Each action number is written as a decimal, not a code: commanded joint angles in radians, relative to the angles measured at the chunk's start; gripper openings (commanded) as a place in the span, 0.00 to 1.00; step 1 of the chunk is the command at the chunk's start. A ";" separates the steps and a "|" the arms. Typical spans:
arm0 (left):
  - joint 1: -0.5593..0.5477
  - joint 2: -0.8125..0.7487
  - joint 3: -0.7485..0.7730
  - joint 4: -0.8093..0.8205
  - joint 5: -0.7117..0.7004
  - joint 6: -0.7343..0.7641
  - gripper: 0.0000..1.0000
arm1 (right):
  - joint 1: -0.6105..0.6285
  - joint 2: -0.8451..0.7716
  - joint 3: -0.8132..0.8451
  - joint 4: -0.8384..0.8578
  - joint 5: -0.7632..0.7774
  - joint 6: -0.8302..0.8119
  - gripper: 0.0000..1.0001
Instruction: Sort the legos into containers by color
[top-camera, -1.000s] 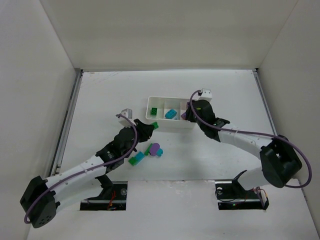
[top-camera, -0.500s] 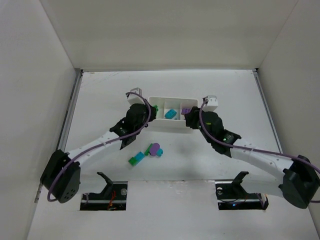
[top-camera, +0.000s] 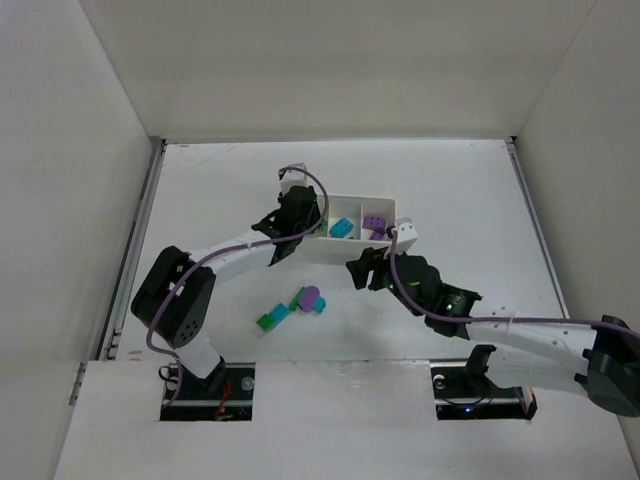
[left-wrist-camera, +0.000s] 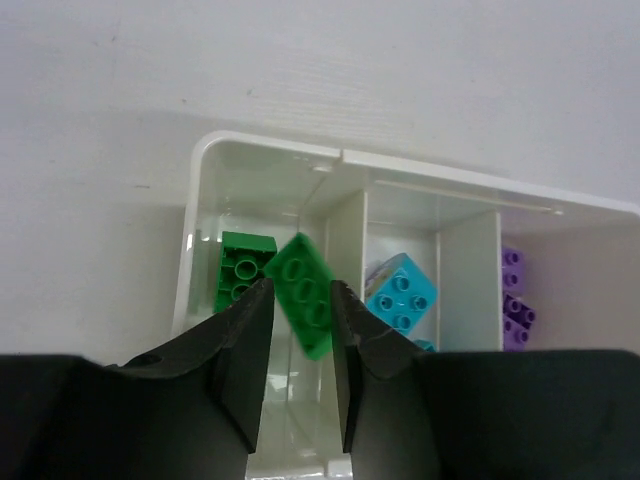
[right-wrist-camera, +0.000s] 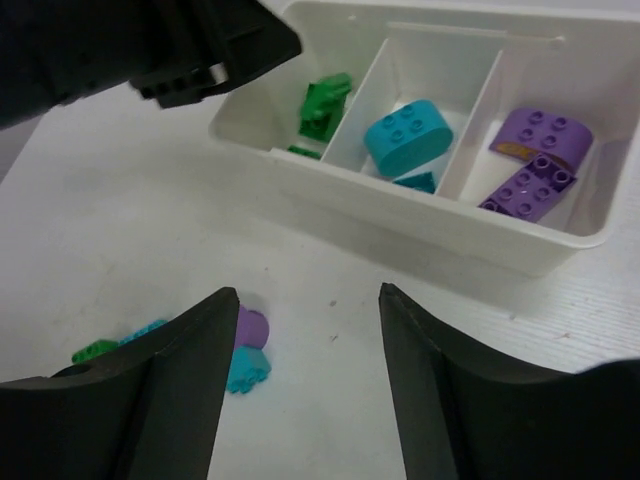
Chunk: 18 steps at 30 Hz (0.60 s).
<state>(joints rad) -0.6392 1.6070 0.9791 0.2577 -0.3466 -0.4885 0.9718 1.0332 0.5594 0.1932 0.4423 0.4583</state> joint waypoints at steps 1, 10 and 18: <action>-0.001 0.024 0.047 -0.011 -0.052 0.041 0.32 | 0.060 0.042 0.000 0.035 -0.036 -0.023 0.68; -0.020 -0.195 -0.035 0.003 -0.042 0.030 0.57 | 0.224 0.249 0.053 0.035 -0.137 -0.099 0.93; -0.056 -0.554 -0.301 -0.106 0.018 -0.073 0.59 | 0.196 0.465 0.166 -0.004 -0.223 -0.147 0.95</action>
<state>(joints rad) -0.6838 1.1255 0.7601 0.2287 -0.3557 -0.5079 1.1835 1.4601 0.6525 0.1814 0.2634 0.3492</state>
